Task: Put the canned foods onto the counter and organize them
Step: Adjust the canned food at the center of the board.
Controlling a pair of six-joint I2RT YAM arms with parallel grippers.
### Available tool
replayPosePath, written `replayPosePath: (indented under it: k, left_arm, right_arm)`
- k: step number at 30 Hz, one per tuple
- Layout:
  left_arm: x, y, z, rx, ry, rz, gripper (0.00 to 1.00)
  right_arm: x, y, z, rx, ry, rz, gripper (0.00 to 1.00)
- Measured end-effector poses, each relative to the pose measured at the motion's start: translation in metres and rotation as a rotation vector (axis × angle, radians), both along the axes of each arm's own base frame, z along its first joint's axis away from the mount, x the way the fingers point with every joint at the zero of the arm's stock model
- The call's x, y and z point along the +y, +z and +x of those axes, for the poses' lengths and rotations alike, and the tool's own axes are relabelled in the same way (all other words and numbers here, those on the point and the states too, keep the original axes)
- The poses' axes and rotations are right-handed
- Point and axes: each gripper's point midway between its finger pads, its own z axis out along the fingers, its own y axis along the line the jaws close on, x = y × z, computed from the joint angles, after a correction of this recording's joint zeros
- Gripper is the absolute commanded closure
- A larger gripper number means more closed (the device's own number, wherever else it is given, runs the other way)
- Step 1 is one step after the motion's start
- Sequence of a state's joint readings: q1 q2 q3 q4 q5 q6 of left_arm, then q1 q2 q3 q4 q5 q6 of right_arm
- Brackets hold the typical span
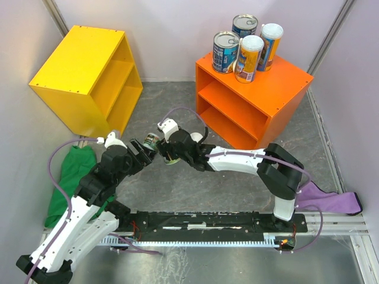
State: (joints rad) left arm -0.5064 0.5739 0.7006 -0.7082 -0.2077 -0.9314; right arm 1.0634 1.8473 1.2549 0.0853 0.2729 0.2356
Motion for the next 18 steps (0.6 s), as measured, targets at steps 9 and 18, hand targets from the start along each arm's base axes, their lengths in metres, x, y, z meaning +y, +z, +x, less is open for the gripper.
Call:
replayPosePath:
  k: [9, 18]
  left_arm:
    - [0.0, 0.004, -0.003, -0.01, -0.004, -0.018, 0.13]
    - [-0.003, -0.005, -0.004, -0.045, -0.019, -0.047, 0.13]
  right_arm:
    - [-0.01, -0.024, -0.009, -0.134, -0.011, -0.026, 0.47]
    - [-0.01, -0.04, -0.022, -0.247, -0.041, -0.011, 0.43]
